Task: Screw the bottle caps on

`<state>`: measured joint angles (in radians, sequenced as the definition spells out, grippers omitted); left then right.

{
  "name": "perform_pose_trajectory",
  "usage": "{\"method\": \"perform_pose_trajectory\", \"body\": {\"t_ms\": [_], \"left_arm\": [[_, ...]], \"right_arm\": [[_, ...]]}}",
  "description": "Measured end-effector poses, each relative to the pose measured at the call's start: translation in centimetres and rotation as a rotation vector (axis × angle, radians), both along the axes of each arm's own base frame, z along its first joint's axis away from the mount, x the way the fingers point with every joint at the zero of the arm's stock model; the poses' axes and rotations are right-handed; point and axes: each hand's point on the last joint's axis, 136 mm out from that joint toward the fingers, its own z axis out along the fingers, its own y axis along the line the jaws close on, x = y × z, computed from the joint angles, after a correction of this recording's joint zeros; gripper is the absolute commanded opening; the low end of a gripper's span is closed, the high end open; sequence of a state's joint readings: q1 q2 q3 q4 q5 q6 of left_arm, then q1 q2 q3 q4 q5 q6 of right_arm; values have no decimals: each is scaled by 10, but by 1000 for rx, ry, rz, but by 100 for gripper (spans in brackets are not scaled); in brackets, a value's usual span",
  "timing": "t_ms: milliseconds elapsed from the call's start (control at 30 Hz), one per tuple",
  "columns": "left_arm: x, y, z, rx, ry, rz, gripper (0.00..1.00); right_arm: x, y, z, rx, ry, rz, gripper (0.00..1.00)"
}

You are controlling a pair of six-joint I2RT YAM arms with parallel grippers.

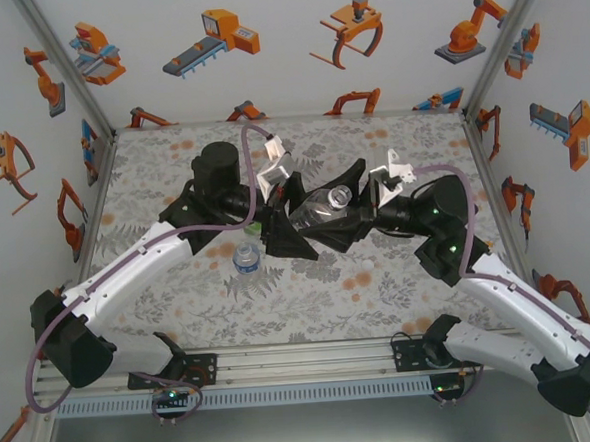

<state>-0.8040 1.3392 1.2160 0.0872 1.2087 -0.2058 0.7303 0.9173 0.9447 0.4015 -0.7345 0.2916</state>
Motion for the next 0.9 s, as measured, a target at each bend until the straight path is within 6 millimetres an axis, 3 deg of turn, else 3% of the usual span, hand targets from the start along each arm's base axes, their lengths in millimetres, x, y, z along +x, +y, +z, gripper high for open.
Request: {"method": "perform_pose_trajectory", "body": {"t_ms": [600, 900], "left_arm": [[-1, -10, 1, 1, 17, -24, 66], [-2, -14, 0, 0, 19, -42, 59]], "right_arm": [[1, -7, -1, -14, -32, -61, 0], [0, -11, -3, -26, -38, -81, 0]]}}
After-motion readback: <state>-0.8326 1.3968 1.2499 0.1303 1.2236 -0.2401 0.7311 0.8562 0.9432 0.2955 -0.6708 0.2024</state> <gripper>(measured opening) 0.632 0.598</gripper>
